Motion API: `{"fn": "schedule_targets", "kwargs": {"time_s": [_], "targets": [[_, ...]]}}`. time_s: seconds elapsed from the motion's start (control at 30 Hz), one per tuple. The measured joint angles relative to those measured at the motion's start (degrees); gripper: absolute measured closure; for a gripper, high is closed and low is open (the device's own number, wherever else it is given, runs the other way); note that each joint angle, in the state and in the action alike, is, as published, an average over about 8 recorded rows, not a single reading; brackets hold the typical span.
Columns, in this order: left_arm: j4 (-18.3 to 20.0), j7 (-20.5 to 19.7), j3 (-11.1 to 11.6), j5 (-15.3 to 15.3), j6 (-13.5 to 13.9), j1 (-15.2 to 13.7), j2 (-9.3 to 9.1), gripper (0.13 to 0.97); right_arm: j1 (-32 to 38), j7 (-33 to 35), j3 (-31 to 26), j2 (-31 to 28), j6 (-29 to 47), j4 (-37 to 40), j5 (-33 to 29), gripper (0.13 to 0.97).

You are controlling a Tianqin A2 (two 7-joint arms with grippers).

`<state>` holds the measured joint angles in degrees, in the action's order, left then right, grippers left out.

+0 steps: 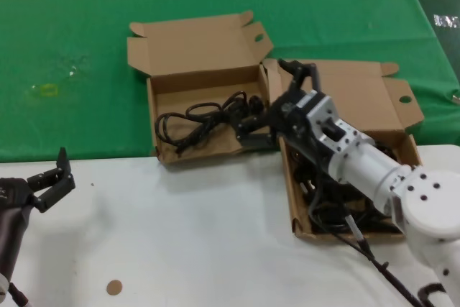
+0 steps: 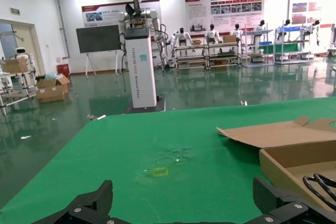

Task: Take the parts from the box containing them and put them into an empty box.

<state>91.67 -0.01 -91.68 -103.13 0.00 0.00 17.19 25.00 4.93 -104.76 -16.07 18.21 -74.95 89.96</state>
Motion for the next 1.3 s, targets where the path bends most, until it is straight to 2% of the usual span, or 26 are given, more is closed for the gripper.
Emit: {"fn": "schedule_targets", "kwargs": {"time_s": [0.13,0.4,0.83,1.3], "targets": [[0.00,0.01,0.00,0.00,0.00,0.00,0.00,0.194,-3.32,-0.65,1.74,-0.15,-2.42,-2.22,1.75,0.129],[0.00,0.01,0.00,0.00,0.00,0.00,0.00,0.135,-10.18,-2.00,5.33,-0.46,-7.39,-6.78,5.35,0.129],[0.00,0.01,0.00,-0.01,0.00,0.00,0.00,0.132,-20.91,-4.12,10.94,-0.94,-15.22,-13.98,11.01,0.129],[0.00,0.01,0.00,0.00,0.00,0.00,0.00,0.132,-22.86,-4.51,11.97,-1.03,-16.65,-15.29,12.05,0.129]]}}
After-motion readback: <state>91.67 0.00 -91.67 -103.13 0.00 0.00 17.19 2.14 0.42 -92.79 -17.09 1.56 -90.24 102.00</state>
